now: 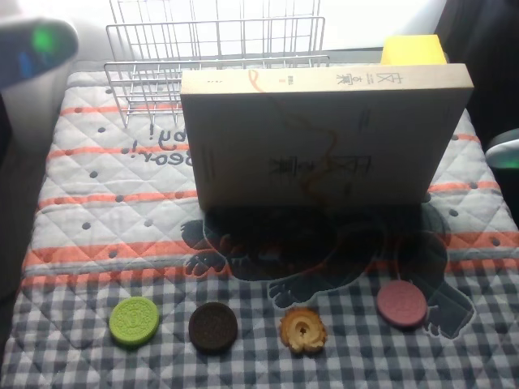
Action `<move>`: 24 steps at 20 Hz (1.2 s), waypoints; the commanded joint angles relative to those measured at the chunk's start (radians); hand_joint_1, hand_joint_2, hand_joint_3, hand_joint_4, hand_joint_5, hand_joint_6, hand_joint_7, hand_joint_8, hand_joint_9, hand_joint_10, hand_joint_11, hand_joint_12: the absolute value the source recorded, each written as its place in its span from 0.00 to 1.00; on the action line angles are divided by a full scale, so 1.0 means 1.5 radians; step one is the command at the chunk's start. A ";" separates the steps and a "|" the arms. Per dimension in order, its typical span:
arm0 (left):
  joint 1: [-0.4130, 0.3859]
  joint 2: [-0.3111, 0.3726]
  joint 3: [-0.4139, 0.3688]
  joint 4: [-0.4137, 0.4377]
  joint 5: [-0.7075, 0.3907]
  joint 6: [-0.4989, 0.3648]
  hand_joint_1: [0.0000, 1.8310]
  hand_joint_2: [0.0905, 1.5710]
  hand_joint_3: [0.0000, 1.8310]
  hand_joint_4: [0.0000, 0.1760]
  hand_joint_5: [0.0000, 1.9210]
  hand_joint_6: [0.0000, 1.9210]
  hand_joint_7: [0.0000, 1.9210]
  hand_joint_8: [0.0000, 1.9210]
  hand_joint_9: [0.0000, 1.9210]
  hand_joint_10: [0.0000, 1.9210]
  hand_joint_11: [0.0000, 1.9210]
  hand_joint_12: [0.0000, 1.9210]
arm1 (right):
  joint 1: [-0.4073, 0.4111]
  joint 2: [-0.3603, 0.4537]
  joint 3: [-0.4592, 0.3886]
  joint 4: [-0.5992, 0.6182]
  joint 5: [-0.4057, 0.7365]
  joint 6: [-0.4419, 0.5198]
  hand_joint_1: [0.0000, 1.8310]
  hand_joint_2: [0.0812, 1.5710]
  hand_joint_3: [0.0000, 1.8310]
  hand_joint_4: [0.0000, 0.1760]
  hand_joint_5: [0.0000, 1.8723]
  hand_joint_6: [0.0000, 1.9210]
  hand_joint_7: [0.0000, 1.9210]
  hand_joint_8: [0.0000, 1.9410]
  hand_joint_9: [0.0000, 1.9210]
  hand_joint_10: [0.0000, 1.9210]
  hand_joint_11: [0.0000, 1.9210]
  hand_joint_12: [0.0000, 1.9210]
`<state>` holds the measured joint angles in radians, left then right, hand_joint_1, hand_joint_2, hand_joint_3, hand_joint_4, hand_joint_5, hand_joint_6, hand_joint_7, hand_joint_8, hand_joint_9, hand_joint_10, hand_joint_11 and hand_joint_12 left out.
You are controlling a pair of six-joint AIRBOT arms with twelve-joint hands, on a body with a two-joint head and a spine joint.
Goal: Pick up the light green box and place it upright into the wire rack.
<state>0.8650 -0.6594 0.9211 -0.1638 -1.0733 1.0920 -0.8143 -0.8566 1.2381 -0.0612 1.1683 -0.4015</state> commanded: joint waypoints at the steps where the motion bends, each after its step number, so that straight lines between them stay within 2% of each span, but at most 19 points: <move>1: -0.006 -0.002 -0.001 -0.008 -0.071 -0.006 0.38 0.49 0.00 1.00 0.01 0.00 0.00 0.00 0.00 0.00 0.00 0.00 | 0.017 0.001 0.000 0.018 0.069 0.006 0.40 0.44 0.00 1.00 0.00 0.00 0.00 0.00 0.00 0.00 0.00 0.00; 3: 0.000 -0.004 0.000 -0.008 -0.069 -0.006 0.36 0.50 0.00 1.00 0.00 0.00 0.00 0.00 0.00 0.00 0.00 0.00 | 0.055 -0.010 0.003 -0.022 0.040 0.014 0.41 0.43 0.00 1.00 0.00 0.00 0.00 0.00 0.00 0.00 0.00 0.00; 5: 0.004 -0.008 0.002 -0.011 -0.063 -0.006 0.39 0.50 0.00 1.00 0.02 0.00 0.00 0.00 0.00 0.00 0.00 0.00 | 0.089 -0.034 0.016 -0.068 0.015 0.035 0.41 0.42 0.00 1.00 0.00 0.00 0.00 0.00 0.00 0.00 0.02 0.01; 10: 0.004 -0.015 0.007 -0.013 -0.049 -0.007 0.42 0.48 0.00 1.00 0.03 0.00 0.00 0.00 0.00 0.00 0.00 0.00 | 0.145 -0.081 0.052 -0.129 -0.034 0.075 0.36 0.41 0.00 1.00 0.00 0.00 0.00 0.00 0.00 0.00 0.00 0.00; 14: 0.003 -0.022 0.012 -0.014 -0.041 -0.008 0.43 0.48 0.00 1.00 0.05 0.01 0.00 0.00 0.00 0.00 0.00 0.00 | 0.202 -0.112 0.085 -0.212 -0.092 0.127 0.40 0.48 0.01 1.00 0.00 0.00 0.00 0.00 0.00 0.00 0.00 0.00; 16: 0.002 -0.025 0.015 -0.014 -0.035 -0.010 0.40 0.47 0.00 1.00 0.04 0.00 0.00 0.00 0.00 0.00 0.00 0.00 | 0.228 -0.121 0.094 -0.253 -0.120 0.138 0.42 0.47 0.00 1.00 0.00 0.00 0.00 0.00 0.00 0.00 0.00 0.00; 21: 0.001 -0.030 0.020 -0.014 -0.033 -0.019 0.37 0.49 0.00 1.00 0.00 0.00 0.00 0.00 0.00 0.00 0.01 0.00 | 0.270 -0.132 0.098 -0.320 -0.177 0.139 0.41 0.46 0.00 1.00 0.00 0.00 0.00 0.00 0.00 0.00 0.01 0.00; 24: 0.000 -0.030 0.020 -0.013 -0.035 -0.021 0.36 0.49 0.00 1.00 0.00 0.00 0.00 0.00 0.00 0.00 0.01 0.01 | 0.270 -0.140 0.101 -0.326 -0.193 0.139 0.40 0.45 0.00 1.00 0.00 0.00 0.01 0.00 0.00 0.00 0.02 0.01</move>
<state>0.8776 -0.7063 0.9463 -0.1715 -1.0023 1.0710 -0.4213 -1.0771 1.3861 -0.6151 0.7811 -0.1974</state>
